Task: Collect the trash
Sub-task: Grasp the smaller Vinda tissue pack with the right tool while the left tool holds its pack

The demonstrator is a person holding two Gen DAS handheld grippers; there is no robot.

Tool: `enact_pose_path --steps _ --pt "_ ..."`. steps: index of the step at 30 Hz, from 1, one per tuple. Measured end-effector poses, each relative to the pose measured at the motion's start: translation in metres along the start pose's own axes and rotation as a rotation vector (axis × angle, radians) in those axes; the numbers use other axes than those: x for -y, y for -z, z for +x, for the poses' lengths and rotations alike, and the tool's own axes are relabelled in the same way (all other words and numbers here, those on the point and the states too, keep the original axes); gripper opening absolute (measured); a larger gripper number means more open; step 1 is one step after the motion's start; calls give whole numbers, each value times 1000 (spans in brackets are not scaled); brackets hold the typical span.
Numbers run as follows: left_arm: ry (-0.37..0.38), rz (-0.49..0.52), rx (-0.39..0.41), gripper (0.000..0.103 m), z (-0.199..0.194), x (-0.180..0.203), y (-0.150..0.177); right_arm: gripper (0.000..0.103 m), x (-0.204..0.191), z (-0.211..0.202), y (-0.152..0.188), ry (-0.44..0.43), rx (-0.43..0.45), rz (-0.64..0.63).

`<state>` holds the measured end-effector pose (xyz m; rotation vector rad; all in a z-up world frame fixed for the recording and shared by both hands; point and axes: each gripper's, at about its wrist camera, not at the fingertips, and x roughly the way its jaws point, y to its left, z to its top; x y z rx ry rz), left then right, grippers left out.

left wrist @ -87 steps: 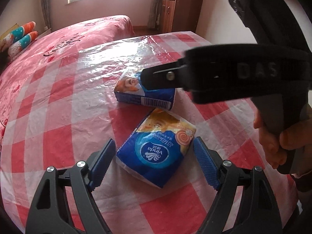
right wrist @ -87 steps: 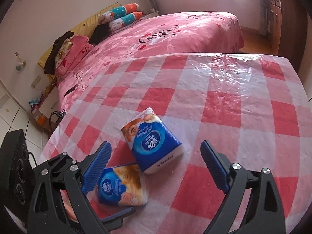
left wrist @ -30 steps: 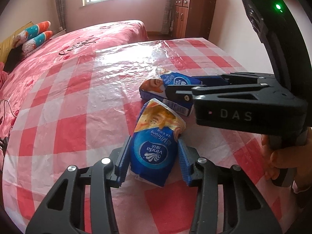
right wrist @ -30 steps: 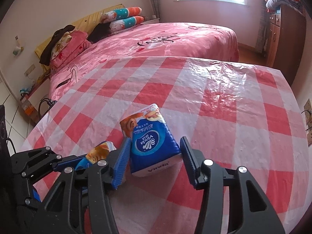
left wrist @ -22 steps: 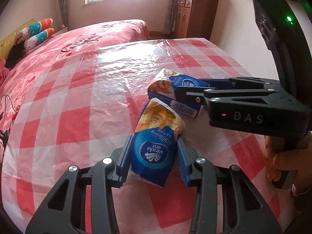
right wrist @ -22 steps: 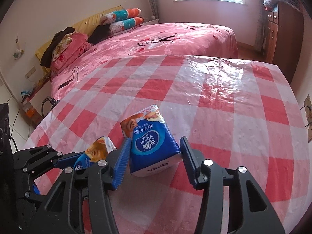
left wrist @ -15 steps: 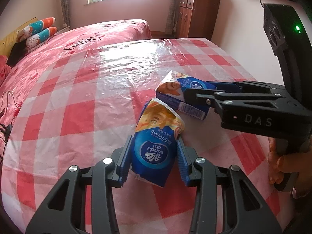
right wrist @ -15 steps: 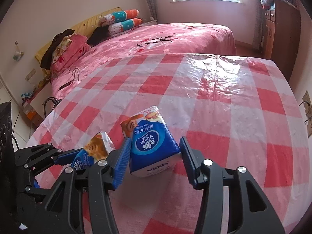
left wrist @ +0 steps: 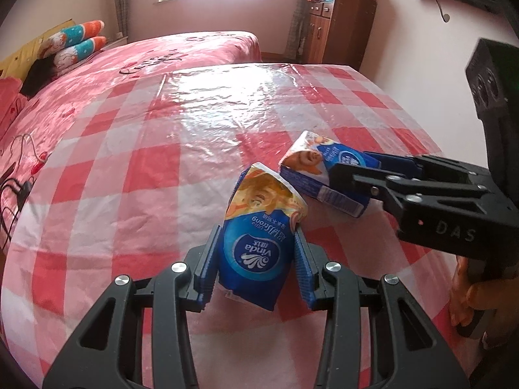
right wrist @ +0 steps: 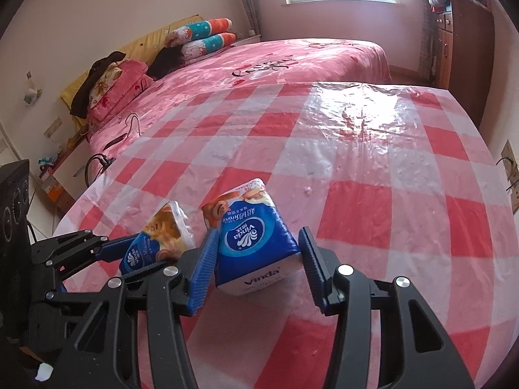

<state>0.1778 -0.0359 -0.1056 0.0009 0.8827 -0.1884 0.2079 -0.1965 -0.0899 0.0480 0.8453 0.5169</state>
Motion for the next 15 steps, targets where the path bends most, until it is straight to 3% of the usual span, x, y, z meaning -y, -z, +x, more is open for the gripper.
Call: enact_pose_path --steps 15 --pt "-14 -76 2 43 -26 -25 30 51 -22 -19 32 -5 -2 34"
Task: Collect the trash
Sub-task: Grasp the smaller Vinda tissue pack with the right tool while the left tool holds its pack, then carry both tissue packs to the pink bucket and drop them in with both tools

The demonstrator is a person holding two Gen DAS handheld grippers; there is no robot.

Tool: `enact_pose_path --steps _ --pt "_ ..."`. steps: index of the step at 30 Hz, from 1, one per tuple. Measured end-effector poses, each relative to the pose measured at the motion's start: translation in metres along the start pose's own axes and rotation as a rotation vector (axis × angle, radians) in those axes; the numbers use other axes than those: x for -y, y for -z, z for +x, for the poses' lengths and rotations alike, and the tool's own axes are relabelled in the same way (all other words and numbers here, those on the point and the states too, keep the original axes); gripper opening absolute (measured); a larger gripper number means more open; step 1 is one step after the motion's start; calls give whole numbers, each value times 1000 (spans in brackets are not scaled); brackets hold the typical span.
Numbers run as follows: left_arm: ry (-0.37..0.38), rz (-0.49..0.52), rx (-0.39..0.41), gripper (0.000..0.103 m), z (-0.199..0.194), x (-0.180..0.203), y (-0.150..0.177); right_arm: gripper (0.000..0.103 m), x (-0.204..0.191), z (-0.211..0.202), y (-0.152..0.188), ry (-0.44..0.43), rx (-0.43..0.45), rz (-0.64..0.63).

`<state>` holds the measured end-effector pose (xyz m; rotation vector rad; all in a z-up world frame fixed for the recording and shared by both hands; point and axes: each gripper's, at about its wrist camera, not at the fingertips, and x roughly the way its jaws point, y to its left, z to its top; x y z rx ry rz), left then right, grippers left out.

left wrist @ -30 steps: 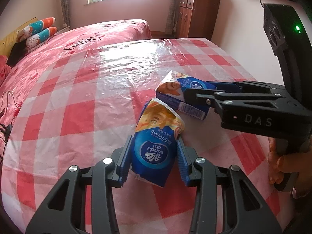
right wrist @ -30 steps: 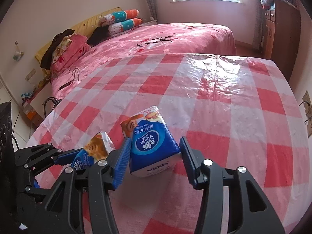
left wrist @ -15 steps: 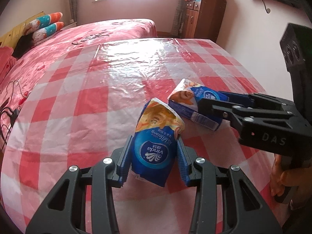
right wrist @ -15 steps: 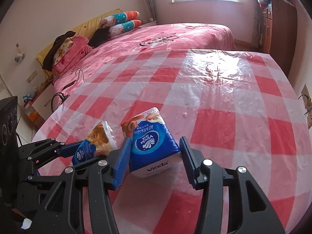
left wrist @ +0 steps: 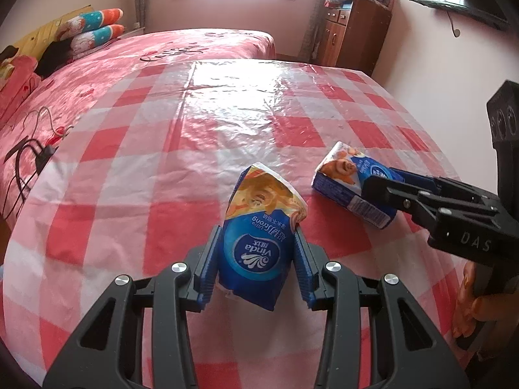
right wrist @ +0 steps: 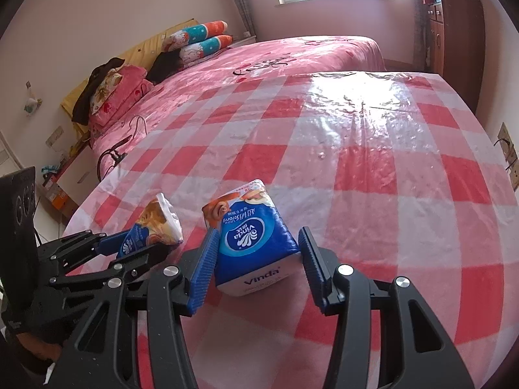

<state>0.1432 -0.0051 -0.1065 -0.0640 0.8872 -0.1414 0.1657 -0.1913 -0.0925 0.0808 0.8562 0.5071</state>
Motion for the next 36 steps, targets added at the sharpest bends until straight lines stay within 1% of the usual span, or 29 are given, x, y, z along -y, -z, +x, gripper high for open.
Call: enact_pose_path --steps 6,8,11,12,13,15,16,18,19,21,25,27,28,30,33,36 --pt "5 -7 -7 43 -17 -9 16 51 -16 -8 18 -2 -20 -15" --pt "8 -11 -11 44 -20 -12 22 53 -21 -12 23 -5 -27 -22" --pt "11 13 -7 47 -24 -14 29 54 -28 -15 28 -1 -36 -32" --pt "9 26 -3 48 -24 -14 31 56 -29 -15 28 0 -39 -35" --pt "15 30 -2 50 -25 -14 31 60 -31 -14 28 5 -41 -41" --pt "37 42 -5 57 -25 -14 31 67 -35 -13 27 18 -43 -53" --pt "47 45 -7 58 -25 -15 31 70 -36 -12 25 14 -45 -56" --pt "59 57 -11 62 -24 -15 31 74 -37 -11 23 14 -43 -65" --pt "54 61 -12 63 -23 -16 30 75 -40 -9 21 29 -43 -76" --pt "64 58 -10 63 -22 -18 29 75 -44 -4 19 68 -46 -110" --pt "67 62 -12 63 -22 -18 29 75 -49 3 20 94 -70 -131" --pt "62 58 -5 58 -23 -18 30 74 -50 7 21 110 -67 -137" --pt "56 55 -1 56 -24 -19 31 68 -49 7 21 118 -67 -136" --pt "52 44 5 50 -25 -22 32 63 -49 8 22 113 -69 -126" --pt "62 9 8 45 -27 -28 32 61 -50 6 23 126 -64 -123" --pt "69 -16 6 43 -29 -34 33 59 -52 3 25 132 -56 -118"
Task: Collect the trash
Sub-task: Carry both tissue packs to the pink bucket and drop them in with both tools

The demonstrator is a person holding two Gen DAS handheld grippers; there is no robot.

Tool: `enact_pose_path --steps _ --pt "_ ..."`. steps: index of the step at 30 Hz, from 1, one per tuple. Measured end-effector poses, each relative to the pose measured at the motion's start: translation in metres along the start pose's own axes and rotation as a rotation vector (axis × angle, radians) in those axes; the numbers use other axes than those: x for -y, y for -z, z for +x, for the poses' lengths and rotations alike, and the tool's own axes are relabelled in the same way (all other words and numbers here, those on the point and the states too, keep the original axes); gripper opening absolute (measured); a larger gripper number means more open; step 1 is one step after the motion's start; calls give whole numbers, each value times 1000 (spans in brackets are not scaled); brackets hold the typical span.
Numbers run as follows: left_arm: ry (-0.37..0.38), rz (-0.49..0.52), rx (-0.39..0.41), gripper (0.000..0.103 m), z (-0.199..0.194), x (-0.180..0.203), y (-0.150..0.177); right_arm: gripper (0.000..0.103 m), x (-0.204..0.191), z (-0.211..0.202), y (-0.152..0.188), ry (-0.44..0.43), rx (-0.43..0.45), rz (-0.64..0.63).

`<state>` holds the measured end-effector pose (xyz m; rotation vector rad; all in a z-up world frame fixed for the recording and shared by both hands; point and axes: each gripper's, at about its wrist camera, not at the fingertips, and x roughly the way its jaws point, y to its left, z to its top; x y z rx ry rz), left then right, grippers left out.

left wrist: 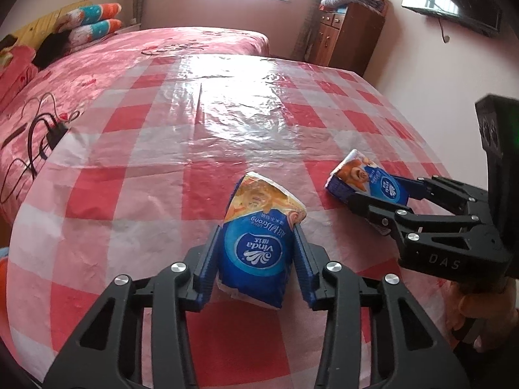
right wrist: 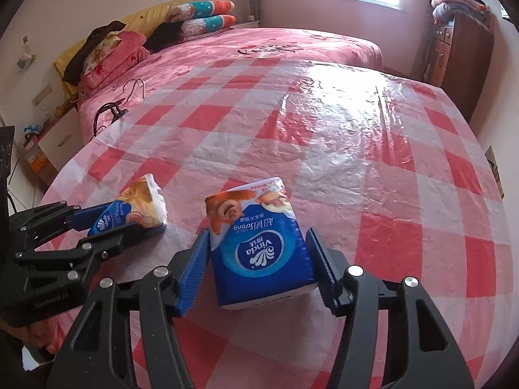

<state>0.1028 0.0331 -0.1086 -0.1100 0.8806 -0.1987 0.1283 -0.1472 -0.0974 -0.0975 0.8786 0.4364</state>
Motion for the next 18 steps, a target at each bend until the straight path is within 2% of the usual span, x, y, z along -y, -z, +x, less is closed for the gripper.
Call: enact_pose_path --steps 11,18 --pt "-14 -55 60 43 -38 -23 7 58 -19 -20 -4 -20 30 8" --pt "-56 -91 91 43 -66 -46 14 58 -39 -31 -10 -45 40 -2"
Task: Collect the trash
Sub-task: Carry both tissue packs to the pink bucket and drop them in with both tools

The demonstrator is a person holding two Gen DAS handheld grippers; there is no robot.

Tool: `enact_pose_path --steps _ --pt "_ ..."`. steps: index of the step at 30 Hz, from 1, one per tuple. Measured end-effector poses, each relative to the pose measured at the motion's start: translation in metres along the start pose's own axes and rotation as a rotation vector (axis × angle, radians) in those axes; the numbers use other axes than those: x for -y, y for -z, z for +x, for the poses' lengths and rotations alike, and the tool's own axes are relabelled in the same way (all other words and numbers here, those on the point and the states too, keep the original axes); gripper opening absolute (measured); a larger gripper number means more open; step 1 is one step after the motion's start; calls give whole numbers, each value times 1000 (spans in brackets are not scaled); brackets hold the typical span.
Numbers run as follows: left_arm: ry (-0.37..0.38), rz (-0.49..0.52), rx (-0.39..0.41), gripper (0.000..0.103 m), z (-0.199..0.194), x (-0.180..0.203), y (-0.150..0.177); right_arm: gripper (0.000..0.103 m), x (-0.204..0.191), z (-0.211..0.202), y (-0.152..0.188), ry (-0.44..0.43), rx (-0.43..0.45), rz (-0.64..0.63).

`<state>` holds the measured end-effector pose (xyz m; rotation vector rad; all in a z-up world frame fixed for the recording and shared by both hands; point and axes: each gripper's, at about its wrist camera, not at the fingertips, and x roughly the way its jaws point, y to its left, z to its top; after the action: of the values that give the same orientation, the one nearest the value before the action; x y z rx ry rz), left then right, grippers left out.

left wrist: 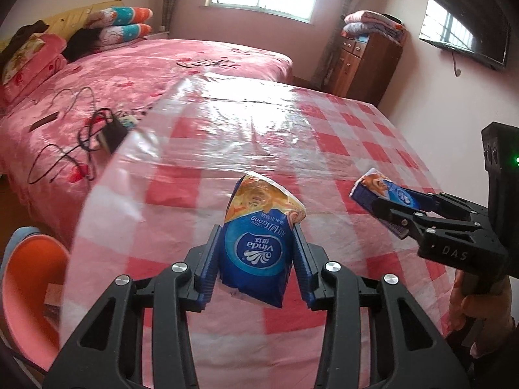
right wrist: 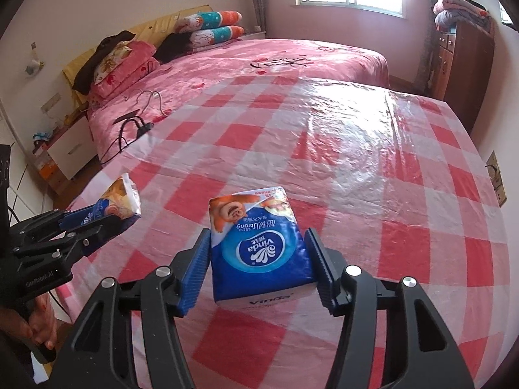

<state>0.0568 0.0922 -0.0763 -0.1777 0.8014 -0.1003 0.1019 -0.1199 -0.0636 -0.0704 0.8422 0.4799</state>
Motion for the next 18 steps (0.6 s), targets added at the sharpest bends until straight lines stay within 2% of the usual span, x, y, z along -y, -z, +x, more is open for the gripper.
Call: enact_pose_path --steps 8,18 --pt "-53 -63 28 43 -25 -36 6 58 -25 -1 -5 -50 -15 -9" --pt "-139 -150 51 43 -52 -88 21 58 -77 3 -14 -127 -22 -89"
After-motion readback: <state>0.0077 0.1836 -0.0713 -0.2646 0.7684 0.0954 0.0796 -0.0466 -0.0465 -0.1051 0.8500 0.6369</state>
